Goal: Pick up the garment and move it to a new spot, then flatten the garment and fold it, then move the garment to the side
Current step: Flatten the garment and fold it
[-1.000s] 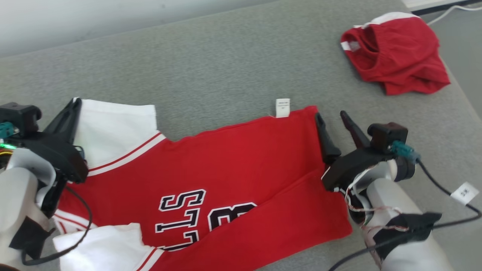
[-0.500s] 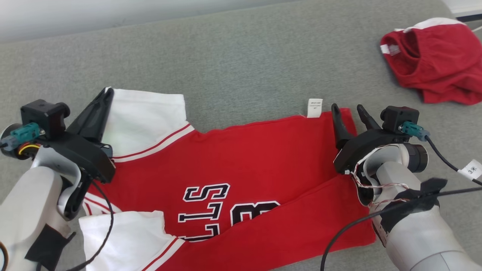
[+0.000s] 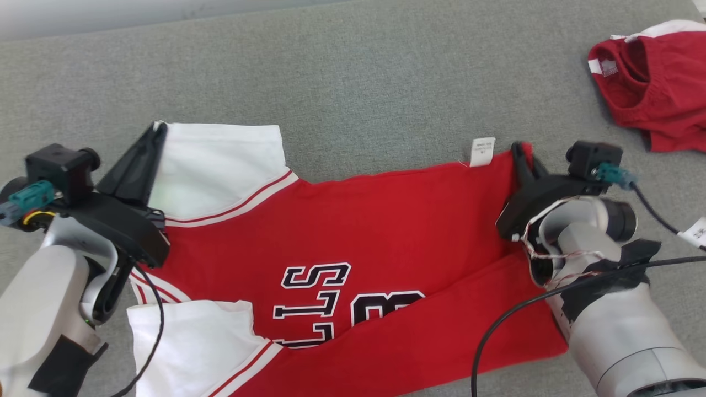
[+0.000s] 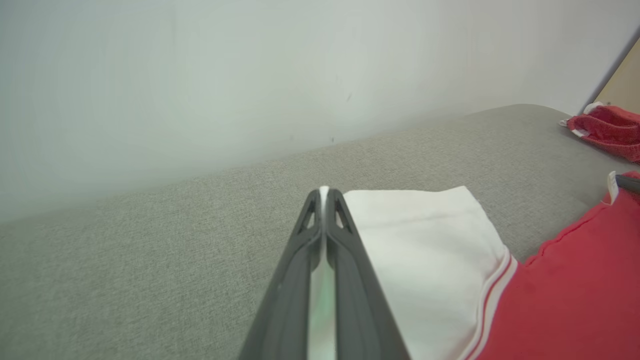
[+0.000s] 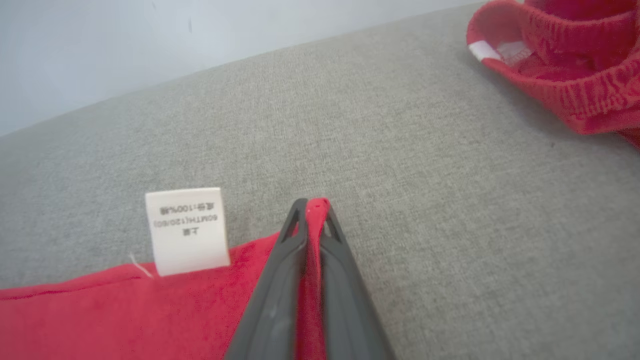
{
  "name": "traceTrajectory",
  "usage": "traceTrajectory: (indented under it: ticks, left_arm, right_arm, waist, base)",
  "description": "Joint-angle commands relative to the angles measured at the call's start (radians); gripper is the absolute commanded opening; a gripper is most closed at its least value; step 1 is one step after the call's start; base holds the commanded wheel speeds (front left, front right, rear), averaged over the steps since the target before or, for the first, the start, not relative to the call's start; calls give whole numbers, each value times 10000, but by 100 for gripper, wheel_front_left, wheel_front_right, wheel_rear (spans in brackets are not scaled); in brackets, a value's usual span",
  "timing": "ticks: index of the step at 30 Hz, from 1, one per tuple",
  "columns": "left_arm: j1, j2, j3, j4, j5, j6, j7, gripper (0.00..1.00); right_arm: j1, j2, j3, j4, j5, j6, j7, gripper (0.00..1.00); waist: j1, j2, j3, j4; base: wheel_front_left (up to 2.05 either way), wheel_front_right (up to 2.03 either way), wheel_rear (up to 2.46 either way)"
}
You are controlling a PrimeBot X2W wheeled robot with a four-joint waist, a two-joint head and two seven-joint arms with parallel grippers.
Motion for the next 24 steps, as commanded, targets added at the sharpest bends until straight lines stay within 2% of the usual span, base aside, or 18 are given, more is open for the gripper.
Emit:
traceTrajectory:
  ticks: [1, 6, 11, 20, 24]
  left_arm:
    - [197, 119, 99, -51, -119, 69, -134, 0]
    - [373, 96, 108, -113, -166, 76, -320, 0]
    - [970, 58, 140, -466, -287, 162, -655, 0]
    - [2752, 30, 130, -1647, -679, 438, -1197, 0]
    - [3669, 21, 285, -2237, -897, 709, -1415, 0]
  right_arm:
    - [-68, -75, -139, -300, -203, -6, -57, 0]
    - [361, -107, -353, -780, -263, -6, -39, 0]
    - [1123, -68, -62, -1469, 228, -6, -39, 0]
    - [2744, -876, 1232, -3061, 1753, -6, -40, 0]
    - [3386, -1276, 1575, -3707, 2508, -6, -40, 0]
  waist:
    - [-1, 0, -51, 49]
    - [-1, 0, -283, 150]
    - [-1, 0, -688, 210]
    - [-1, 0, -1444, 355]
    - [-1, 0, -1706, 441]
  base:
    - [0, 0, 0]
    - [0, 0, 0]
    - [0, 0, 0]
    - [0, 0, 0]
    - [0, 0, 0]
